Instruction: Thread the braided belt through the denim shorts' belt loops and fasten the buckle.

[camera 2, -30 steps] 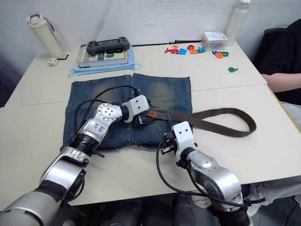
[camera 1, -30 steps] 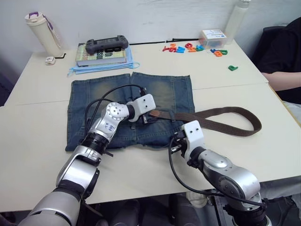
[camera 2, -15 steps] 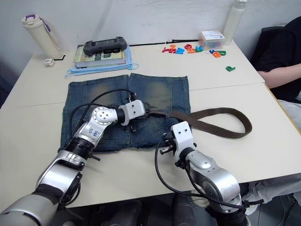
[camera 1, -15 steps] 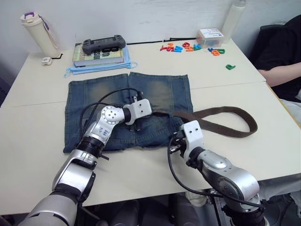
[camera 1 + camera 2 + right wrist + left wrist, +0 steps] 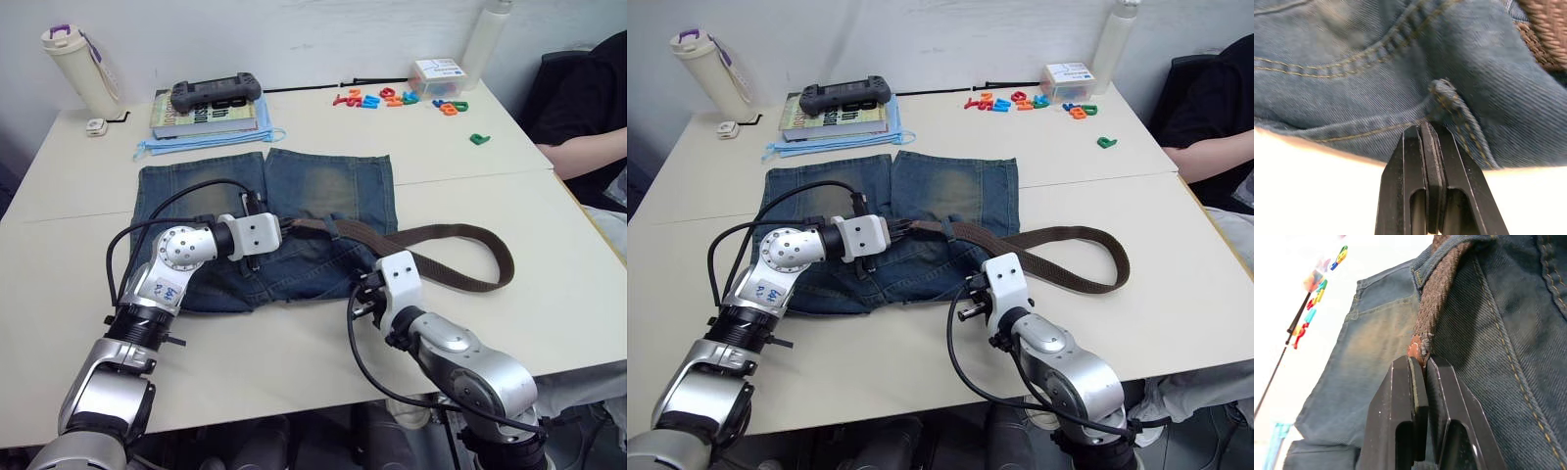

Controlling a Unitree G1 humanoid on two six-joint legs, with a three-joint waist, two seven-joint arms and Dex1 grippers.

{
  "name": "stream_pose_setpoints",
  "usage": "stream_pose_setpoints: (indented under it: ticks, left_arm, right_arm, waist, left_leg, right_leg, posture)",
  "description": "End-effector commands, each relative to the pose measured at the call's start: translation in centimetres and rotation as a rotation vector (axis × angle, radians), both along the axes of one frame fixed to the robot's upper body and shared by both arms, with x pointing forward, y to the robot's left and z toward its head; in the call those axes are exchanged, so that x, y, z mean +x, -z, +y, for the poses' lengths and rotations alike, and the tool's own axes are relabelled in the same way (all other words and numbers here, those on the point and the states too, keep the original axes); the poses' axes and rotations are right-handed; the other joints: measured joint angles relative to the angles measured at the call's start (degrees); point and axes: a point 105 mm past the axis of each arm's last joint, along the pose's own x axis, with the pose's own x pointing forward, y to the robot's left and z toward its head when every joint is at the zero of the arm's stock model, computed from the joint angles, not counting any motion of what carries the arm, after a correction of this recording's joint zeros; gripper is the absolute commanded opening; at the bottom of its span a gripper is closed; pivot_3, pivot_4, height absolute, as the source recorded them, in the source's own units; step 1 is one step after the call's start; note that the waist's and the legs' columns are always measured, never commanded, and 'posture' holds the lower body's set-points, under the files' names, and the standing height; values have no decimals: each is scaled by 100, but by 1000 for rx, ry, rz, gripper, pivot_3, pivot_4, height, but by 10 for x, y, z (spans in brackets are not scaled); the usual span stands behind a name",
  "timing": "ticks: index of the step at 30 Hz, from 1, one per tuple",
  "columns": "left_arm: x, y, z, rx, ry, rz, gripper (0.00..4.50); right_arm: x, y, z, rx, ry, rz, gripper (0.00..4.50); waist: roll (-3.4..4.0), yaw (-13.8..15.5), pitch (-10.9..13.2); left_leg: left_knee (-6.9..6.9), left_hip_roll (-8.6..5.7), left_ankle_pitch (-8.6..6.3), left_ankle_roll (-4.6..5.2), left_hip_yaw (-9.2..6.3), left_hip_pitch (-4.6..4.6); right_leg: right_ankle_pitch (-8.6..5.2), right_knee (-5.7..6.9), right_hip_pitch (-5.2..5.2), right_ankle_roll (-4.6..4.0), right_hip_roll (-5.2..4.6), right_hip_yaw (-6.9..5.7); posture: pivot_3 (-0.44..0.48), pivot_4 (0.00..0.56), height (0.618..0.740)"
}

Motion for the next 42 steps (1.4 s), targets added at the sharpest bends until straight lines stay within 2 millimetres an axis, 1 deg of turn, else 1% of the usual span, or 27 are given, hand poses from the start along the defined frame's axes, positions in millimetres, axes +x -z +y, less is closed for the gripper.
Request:
stream_pose_setpoints:
  ticks: [1, 4, 7, 10, 12, 14, 16, 19, 20, 22, 25, 27, 31, 34, 37, 42]
  left_arm:
    - [-9, -14, -1, 26, -15, -106, 14]
    - [-9, -11, -10, 66, -3, -135, 14]
    - [-16, -7, -24, 122, 36, -173, 14]
    - [-22, 3, -34, 139, 54, -155, 14]
    - [-27, 10, -46, 66, 57, -91, 14]
    - [-31, 11, -56, 3, 56, -46, 14]
    - [-33, 11, -62, -10, 51, -46, 14]
    - [-33, 7, -67, -35, 44, -46, 14]
    - [-34, 6, -68, -42, 42, -45, 14]
    - [-35, 6, -74, -46, 48, -45, 14]
    - [-37, 9, -82, -62, 63, -32, 14]
    - [-41, 12, -87, -72, 81, -19, 14]
    - [-53, 12, -97, -110, 153, 19, 14]
    - [-62, 2, -93, -161, 202, 26, 14]
    - [-62, -2, -73, -137, 181, 10, 14]
    - [-58, -11, -47, -90, 125, -35, 14]
  right_arm:
    - [-2, -16, 8, 42, -46, -54, 0]
    - [-10, -27, 21, 73, -147, -74, 0]
    - [-18, -41, 30, 141, -210, -91, 0]
    - [-16, -49, 32, 188, -205, -104, 0]
    - [-9, -53, 28, 214, -156, -114, 0]
    - [-3, -48, 21, 198, -106, -97, 0]
    - [0, -40, 14, 171, -62, -70, 0]
    - [1, -7, -8, 29, 25, 34, 0]
    - [1, -1, -12, 1, 39, 55, 0]
    - [-3, 10, -14, -18, 48, 99, 0]
    - [-6, 19, -14, -29, 51, 133, 0]
    - [-7, 20, -13, -27, 55, 139, 0]
    - [-7, 18, -14, -15, 66, 139, 0]
    - [-7, 17, -15, -15, 73, 137, 0]
    - [-7, 16, -16, -12, 76, 135, 0]
    - [-7, 15, -15, -6, 72, 137, 0]
  waist:
    - [0, 2, 0]
    - [0, 4, 0]
    - [0, -1, 0]
    - [0, -2, 0]
    - [0, 3, 0]
    - [1, 8, -1]
    - [1, 7, 0]
    - [3, 14, -1]
    - [3, 24, -1]
    - [3, 25, -1]
    - [3, 25, -1]
    - [3, 29, -1]
    - [2, 62, -2]
    - [2, 93, -2]
    - [2, 93, -2]
    - [3, 92, -2]
  left_leg:
    - [0, -2, 0, 0, 0, 0]
    - [0, -2, 0, 1, 0, 0]
    - [0, -2, 0, 1, -1, -1]
    - [-1, 0, 0, 1, 0, -1]
    - [-2, -1, -1, 2, -1, -4]
    - [-2, -1, -1, 2, -1, -4]
    - [0, -4, -1, 3, -1, -4]
    - [1, -2, 0, 2, -3, -5]
    - [0, -2, 0, 2, -2, -4]
    - [3, -7, 0, 3, -1, -4]
    - [3, -5, 0, 4, 0, -3]
    - [3, -5, 0, 4, 0, -3]
    - [5, -6, 0, 4, -1, -2]
    - [6, -5, 0, 4, -1, 0]
    - [4, -3, 0, 3, -2, 0]
    - [4, -4, 0, 3, -1, 1]
  right_leg:
    - [0, 0, 0, 0, -1, 0]
    - [0, -1, 0, 0, -1, 0]
    - [0, 0, 0, 0, 0, -1]
    - [0, 0, 0, 0, 1, -1]
    - [0, -2, -1, 0, 1, -2]
    - [0, -2, 0, 0, -1, -2]
    - [0, 2, 1, 0, -2, -2]
    - [0, 3, -1, 0, -1, -4]
    - [0, 3, -1, 0, -2, -4]
    - [0, 1, 1, 0, -5, -3]
    - [0, 3, 1, 0, -4, -3]
    - [0, 3, 2, 0, -4, -3]
    - [0, 1, 5, 0, -5, -3]
    - [0, 2, 6, 0, -4, -3]
    - [0, 2, 5, 0, -4, -4]
    - [0, 1, 5, 0, -4, -3]
  posture:
    - [0, 150, 713]
    - [0, 150, 713]
    - [0, 150, 713]
    - [0, 150, 713]
    - [0, 150, 713]
    - [0, 150, 713]
    - [0, 150, 713]
    - [0, 150, 713]
    - [0, 150, 713]
    - [0, 150, 713]
    - [0, 150, 713]
    - [0, 150, 713]
    - [0, 150, 713]
    - [0, 150, 713]
    - [0, 150, 713]
    - [0, 150, 713]
